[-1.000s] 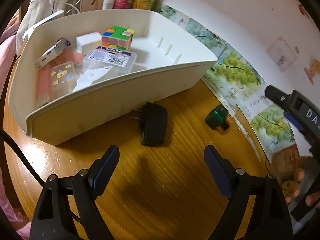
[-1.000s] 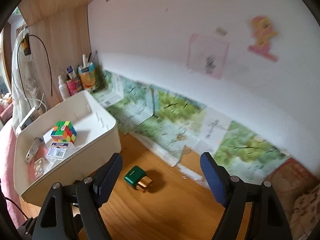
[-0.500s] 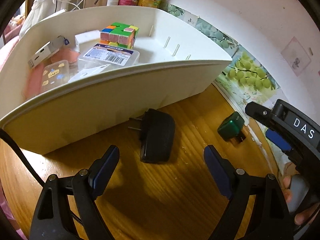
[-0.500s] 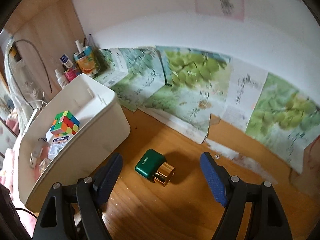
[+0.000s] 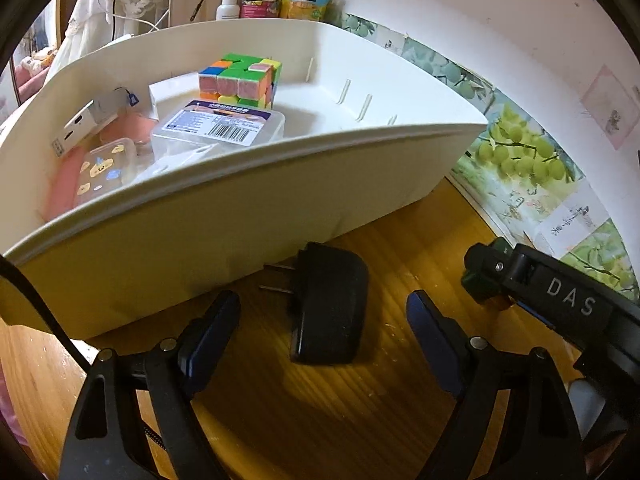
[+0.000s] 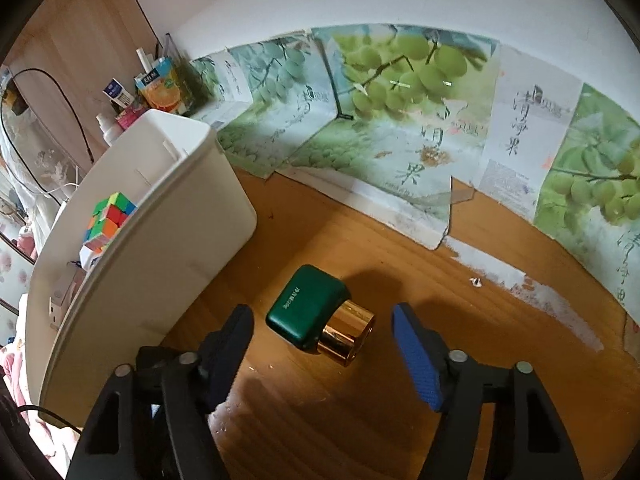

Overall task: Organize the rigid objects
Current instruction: 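Grasp the black charger with the left tool while the right tool grasps the green compact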

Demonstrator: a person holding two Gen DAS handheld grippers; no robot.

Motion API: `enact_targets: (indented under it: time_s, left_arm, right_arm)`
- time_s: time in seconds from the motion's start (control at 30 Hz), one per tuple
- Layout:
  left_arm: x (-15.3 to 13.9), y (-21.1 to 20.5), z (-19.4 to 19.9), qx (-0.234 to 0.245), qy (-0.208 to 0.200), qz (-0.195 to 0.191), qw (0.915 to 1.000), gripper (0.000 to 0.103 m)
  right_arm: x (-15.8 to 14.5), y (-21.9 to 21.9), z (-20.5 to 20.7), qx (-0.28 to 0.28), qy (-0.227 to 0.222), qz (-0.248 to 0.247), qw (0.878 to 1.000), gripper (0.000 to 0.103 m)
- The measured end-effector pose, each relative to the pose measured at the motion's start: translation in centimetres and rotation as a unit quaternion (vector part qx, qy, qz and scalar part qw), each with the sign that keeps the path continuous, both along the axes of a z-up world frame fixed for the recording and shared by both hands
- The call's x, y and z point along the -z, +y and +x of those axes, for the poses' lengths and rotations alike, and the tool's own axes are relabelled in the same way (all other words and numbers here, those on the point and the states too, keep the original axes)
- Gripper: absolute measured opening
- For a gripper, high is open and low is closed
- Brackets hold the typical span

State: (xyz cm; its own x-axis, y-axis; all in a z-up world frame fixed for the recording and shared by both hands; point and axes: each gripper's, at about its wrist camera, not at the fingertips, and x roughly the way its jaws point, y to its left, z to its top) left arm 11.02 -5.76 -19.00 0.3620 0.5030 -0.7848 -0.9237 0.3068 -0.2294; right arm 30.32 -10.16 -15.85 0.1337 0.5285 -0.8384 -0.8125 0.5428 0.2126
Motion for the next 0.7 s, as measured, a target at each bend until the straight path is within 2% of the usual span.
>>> enact_targets:
  time_s: [0.1, 0.27, 0.33, 0.57, 0.7]
  left_arm:
    - [0.0, 0.1, 0.1, -0.001, 0.007, 0.009, 0.9999, 0.081]
    - [0.1, 0.2, 0.2, 0.0, 0.008, 0.018, 0.9998, 0.06]
    - [0.1, 0.3, 0.1, 0.001, 0.008, 0.02, 0.9998, 0.059]
    - [0.0, 0.1, 0.0, 0.012, 0.007, 0.021, 0.9997, 0.059]
    - [0.0, -0.4, -0.3, 0.036, 0.009, 0.011, 0.9992, 0.059]
  right_arm:
    - [0.5, 0.1, 0.0, 0.004, 0.004, 0.001, 1.0, 0.07]
    - [0.5, 0.4, -0.4, 0.001, -0.006, 0.006, 1.0, 0.062]
    - [0.5, 0.4, -0.5, 0.002, -0.013, 0.005, 1.0, 0.055]
    - [0.5, 0.0, -0.5, 0.009, -0.009, 0.01, 1.0, 0.055]
    - [0.4, -1.4, -0.5, 0.041, 0.004, 0.015, 0.999, 0.055]
